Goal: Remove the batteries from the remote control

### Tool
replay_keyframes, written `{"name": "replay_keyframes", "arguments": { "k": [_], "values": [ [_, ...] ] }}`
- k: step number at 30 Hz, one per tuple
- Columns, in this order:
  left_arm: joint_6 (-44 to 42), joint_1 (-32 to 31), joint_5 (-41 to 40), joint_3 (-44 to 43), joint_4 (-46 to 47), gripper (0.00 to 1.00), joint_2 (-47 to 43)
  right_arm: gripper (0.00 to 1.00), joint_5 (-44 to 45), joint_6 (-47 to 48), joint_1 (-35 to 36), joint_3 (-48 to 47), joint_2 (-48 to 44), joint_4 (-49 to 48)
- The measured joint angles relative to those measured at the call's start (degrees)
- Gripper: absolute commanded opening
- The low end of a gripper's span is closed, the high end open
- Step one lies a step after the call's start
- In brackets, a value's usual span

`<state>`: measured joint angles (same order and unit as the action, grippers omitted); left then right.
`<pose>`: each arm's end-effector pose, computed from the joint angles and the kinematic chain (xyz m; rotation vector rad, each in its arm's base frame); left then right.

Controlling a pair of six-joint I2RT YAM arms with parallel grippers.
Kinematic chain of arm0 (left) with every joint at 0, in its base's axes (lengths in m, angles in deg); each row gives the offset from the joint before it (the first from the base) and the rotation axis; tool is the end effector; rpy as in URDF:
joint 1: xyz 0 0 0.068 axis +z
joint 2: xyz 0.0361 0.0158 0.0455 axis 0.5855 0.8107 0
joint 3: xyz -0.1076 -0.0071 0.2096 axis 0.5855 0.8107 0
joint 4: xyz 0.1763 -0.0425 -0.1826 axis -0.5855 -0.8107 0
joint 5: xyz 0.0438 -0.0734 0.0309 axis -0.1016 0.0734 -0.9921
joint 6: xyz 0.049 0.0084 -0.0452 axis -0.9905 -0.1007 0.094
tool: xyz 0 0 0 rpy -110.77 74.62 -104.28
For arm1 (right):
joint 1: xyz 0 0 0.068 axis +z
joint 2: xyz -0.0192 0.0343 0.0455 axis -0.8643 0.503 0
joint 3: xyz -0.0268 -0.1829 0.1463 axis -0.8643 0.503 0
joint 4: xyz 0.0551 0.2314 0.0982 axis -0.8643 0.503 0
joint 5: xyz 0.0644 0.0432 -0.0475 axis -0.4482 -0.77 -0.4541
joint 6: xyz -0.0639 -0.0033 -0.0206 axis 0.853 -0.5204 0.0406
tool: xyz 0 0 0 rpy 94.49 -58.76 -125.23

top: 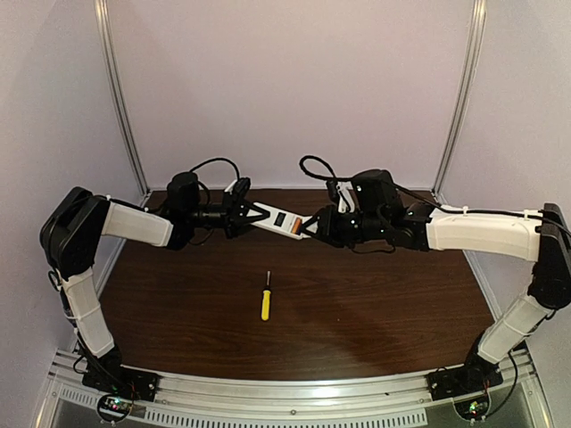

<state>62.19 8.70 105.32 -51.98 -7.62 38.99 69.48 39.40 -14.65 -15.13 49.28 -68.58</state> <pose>0.3247 -0.2204 0.1854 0.1529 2.1816 -2.1534 0.2510 0.2755 0.2327 -0.1892 2.3076 1.2354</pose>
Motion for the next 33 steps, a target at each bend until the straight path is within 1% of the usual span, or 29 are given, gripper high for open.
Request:
{"name": "replay_keyframes", "arguments": {
  "k": [4, 8, 12, 15, 17, 22, 24, 29, 33],
  "values": [
    [0.0, -0.17, 0.04, 0.0, 0.02, 0.0, 0.0, 0.23, 0.11, 0.24, 0.09, 0.48, -0.68, 0.11],
    [0.0, -0.26, 0.04, 0.0, 0.0, 0.0, 0.0, 0.19, 0.11, 0.37, 0.2, 0.74, -1.07, -0.09],
    [0.0, -0.24, 0.02, 0.0, 0.0, 0.0, 0.0, 0.19, 0.37, 0.92, 0.2, 0.87, -1.57, 0.31],
    [0.09, 0.04, 0.04, -0.04, 0.15, 0.0, -0.02, 0.23, 1.07, 1.2, 0.13, 1.6, -2.27, 1.68],
    [0.13, 0.07, 0.07, -0.24, 0.31, 0.0, -0.02, 0.22, 1.33, 1.4, 0.11, 1.95, -2.4, 2.73],
    [0.13, 0.07, 0.11, -0.55, 0.5, 0.0, -0.04, 0.12, 1.33, 1.7, 0.09, 2.69, -2.4, 3.41],
    [0.13, 0.07, 0.11, -0.55, 0.5, 0.0, -0.04, 0.1, 1.38, 1.84, 0.09, 2.8, -2.43, 3.39],
    [0.11, 0.07, 0.13, -0.55, 0.48, 0.0, -0.07, 0.13, 2.16, 2.71, 0.09, 2.93, -2.49, 4.37],
    [-0.59, 0.07, 0.11, -0.63, -0.2, 0.0, -0.15, 0.21, 4.15, 4.35, 0.09, 2.91, -2.89, 7.34]
  ]
}}
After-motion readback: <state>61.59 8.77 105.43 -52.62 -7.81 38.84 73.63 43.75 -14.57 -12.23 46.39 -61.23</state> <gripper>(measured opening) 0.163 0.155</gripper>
